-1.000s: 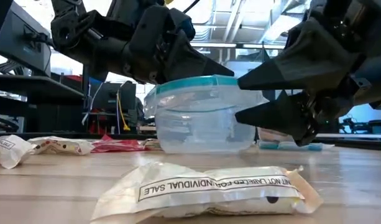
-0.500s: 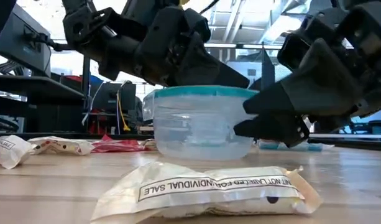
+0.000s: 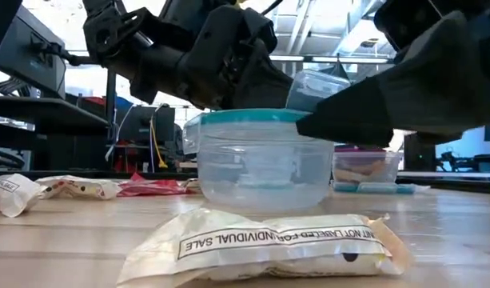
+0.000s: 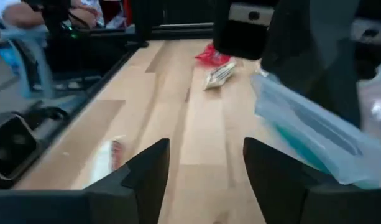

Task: Sort candy
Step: Open the center transparent bin

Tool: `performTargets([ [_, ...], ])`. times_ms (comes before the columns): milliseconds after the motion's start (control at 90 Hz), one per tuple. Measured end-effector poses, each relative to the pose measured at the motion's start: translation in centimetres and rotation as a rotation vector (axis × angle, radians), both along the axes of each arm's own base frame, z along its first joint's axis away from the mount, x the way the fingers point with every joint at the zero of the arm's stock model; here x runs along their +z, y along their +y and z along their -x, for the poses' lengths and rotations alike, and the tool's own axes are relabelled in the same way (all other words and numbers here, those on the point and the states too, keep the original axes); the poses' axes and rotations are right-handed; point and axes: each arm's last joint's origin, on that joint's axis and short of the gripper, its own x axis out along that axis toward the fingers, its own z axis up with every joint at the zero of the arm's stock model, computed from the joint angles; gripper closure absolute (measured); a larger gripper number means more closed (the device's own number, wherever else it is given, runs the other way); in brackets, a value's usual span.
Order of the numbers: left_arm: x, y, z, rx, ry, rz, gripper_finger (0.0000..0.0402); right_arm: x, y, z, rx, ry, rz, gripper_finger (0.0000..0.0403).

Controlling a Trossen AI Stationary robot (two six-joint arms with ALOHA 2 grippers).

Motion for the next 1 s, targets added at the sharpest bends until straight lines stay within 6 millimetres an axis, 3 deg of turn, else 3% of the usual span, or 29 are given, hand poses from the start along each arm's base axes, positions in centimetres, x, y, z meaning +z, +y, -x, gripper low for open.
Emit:
performTargets([
  [189, 3.2, -1.1, -0.9, -0.024, -0.036, 0.0, 0.0183, 3.2, 1.7, 1.3, 0.079, -0.087, -0.068, 0.0216],
  [344, 8.2, -1.3, -1.3, -0.041, 0.004, -0.022, 0.0183, 6.9, 1.8, 2.2, 0.091, -0.166, -0.132, 0.022],
  [444, 11.5, -1.3, -0.5, -0.014, 0.137, -0.044, 0.0183, 8.7, 1.0, 2.2, 0.052, -0.17, -0.133, 0.0225],
  [589, 15.5, -1.6, 2.6, 0.141, 0.336, -0.209, 0.0183, 9.4, -0.9, 0.9, -0.045, -0.027, -0.047, 0.0233],
  [789, 15.3, -1.6, 7.9, 0.362, 0.474, -0.311, 0.0183, 9.8, -3.8, -2.4, -0.195, 0.233, -0.017, 0.0241],
  [1000, 9.9, -1.8, 9.8, 0.401, 0.462, -0.199, 0.0183, 9.4, -6.2, -3.3, -0.255, 0.39, -0.03, 0.0242],
])
